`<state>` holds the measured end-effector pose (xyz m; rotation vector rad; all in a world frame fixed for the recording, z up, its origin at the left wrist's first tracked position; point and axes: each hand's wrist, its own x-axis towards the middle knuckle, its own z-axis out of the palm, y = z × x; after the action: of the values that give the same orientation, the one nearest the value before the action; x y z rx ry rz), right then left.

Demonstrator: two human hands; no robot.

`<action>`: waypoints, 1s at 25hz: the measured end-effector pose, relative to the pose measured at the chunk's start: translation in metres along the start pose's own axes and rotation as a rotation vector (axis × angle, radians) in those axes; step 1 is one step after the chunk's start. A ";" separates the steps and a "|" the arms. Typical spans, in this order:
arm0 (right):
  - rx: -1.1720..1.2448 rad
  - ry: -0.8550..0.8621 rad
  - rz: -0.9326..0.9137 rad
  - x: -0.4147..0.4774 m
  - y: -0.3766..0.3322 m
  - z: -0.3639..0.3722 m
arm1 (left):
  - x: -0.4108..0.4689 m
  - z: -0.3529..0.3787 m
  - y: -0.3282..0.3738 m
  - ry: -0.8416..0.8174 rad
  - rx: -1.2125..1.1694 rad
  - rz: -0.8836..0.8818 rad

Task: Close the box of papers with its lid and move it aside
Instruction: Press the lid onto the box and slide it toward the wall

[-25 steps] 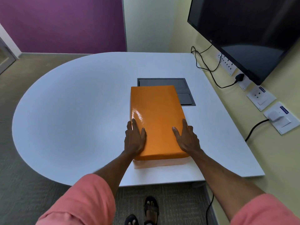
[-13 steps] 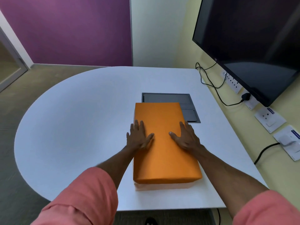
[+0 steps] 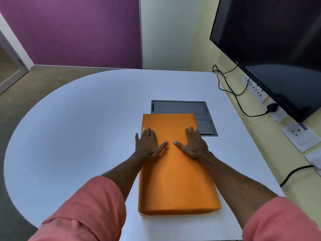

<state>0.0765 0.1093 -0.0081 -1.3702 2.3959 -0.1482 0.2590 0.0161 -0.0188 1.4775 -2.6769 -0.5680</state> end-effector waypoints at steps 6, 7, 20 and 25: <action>0.004 -0.022 -0.011 0.003 0.001 -0.002 | -0.004 0.001 -0.003 -0.020 0.020 0.012; 0.011 -0.040 -0.013 0.002 0.002 -0.004 | -0.004 0.000 -0.003 -0.044 0.009 0.011; 0.309 0.006 0.099 -0.072 0.034 0.018 | -0.080 0.028 -0.021 -0.003 -0.325 -0.128; 0.477 0.052 0.123 -0.086 0.032 0.026 | -0.092 0.030 -0.016 -0.002 -0.546 -0.134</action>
<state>0.0997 0.2018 -0.0181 -1.0052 2.2739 -0.6797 0.3168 0.0932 -0.0391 1.4784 -2.1682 -1.1874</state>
